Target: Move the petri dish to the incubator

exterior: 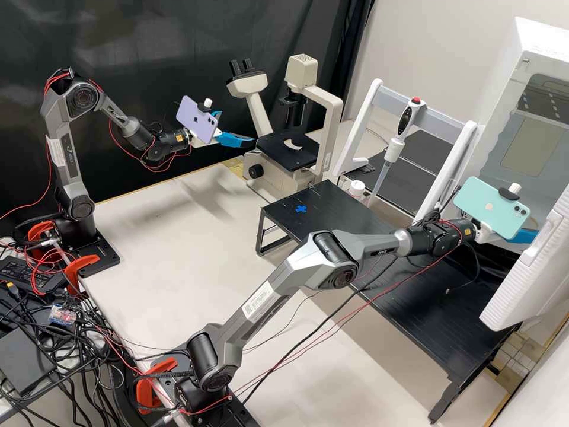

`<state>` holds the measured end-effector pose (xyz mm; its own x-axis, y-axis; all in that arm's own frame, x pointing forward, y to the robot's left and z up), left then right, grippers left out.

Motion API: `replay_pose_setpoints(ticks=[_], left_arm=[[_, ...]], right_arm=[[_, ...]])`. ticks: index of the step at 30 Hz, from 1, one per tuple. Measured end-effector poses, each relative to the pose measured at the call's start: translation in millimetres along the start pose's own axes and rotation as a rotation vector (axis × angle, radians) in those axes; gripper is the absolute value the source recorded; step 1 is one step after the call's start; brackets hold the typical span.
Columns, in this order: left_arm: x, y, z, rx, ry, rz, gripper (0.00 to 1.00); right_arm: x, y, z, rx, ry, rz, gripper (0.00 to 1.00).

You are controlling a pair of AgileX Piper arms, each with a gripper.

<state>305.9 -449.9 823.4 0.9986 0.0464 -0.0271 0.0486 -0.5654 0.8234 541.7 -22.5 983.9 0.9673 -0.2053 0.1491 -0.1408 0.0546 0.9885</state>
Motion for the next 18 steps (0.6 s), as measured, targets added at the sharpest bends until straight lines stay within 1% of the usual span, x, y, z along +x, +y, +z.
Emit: replay_pose_setpoints(ticks=[1, 2, 3, 7, 8, 15, 18], left_arm=[[0.0, 0.0, 0.0, 0.000, 0.000, 0.000, 1.00], [0.0, 0.0, 0.0, 0.000, 0.000, 0.000, 1.00], [0.0, 0.0, 0.0, 0.000, 0.000, 0.000, 1.00], [0.0, 0.0, 0.0, 0.000, 0.000, 0.000, 1.00], [0.0, 0.0, 0.0, 0.000, 0.000, 0.000, 1.00], [0.0, 0.0, 0.0, 0.000, 0.000, 0.000, 1.00], [0.0, 0.0, 0.0, 0.000, 0.000, 0.000, 1.00]], right_arm=[[1.3, -1.0, 0.4, -0.008, 0.004, -0.001, 0.00], [2.5, -0.9, -0.1, -0.006, 0.011, 0.000, 0.00], [4.5, -2.2, 0.6, -0.011, 0.017, 0.001, 0.00], [8.5, -4.4, 1.9, 0.008, 0.029, 0.003, 0.00], [10.1, -5.9, 3.1, 0.004, 0.031, 0.001, 1.00], [15.6, -8.5, 5.3, 0.001, 0.039, 0.005, 1.00], [16.9, -10.8, 7.5, -0.011, 0.036, 0.002, 1.00]])
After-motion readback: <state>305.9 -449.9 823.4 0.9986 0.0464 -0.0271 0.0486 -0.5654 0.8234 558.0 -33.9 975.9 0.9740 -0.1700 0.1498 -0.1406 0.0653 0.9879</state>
